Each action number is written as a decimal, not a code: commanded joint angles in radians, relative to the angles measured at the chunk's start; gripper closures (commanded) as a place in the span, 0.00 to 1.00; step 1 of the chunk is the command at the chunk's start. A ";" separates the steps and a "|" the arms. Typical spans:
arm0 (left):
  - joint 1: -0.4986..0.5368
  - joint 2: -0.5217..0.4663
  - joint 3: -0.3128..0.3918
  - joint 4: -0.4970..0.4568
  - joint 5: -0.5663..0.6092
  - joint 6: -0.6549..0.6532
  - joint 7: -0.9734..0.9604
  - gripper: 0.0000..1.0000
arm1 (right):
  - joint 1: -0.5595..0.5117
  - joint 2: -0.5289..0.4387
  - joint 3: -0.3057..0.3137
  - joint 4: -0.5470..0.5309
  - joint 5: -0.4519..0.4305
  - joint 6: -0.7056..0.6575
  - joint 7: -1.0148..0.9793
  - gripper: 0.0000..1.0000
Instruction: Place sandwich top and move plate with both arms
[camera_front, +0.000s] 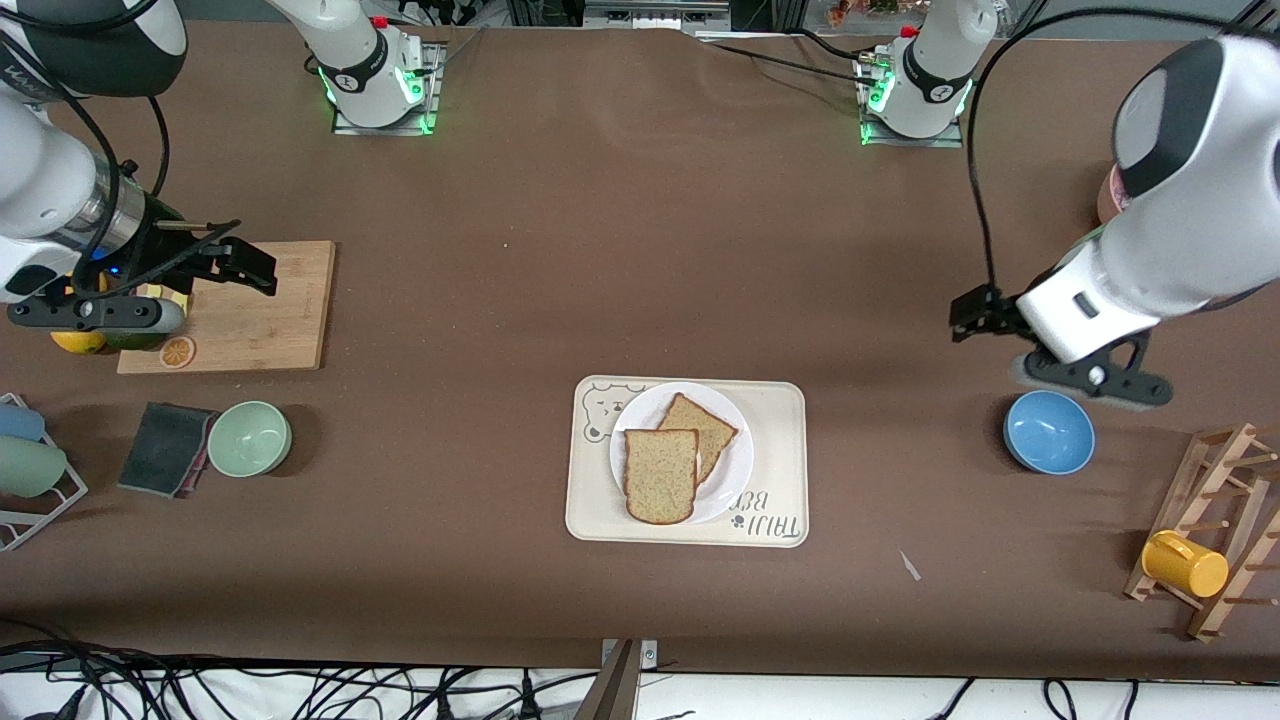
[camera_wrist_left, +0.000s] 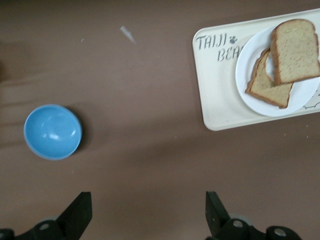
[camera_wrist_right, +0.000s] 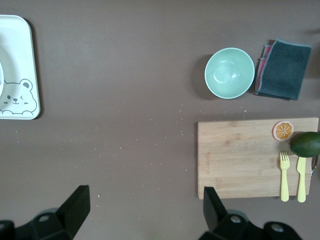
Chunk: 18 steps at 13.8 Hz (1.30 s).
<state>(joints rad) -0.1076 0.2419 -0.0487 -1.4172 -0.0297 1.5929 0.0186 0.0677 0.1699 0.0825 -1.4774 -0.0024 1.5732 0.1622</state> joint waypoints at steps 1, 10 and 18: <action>0.083 -0.188 -0.046 -0.230 0.042 0.073 -0.017 0.00 | -0.003 -0.013 -0.018 0.005 0.016 -0.018 0.004 0.00; 0.072 -0.312 -0.034 -0.361 0.094 0.148 -0.052 0.00 | -0.003 -0.012 -0.047 0.005 0.019 -0.015 -0.001 0.00; 0.054 -0.286 0.001 -0.299 0.014 0.072 -0.054 0.00 | -0.003 -0.006 -0.047 -0.006 0.007 -0.013 -0.001 0.00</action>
<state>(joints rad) -0.0409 -0.0551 -0.0596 -1.7453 0.0113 1.6846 -0.0298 0.0675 0.1687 0.0342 -1.4776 0.0027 1.5651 0.1613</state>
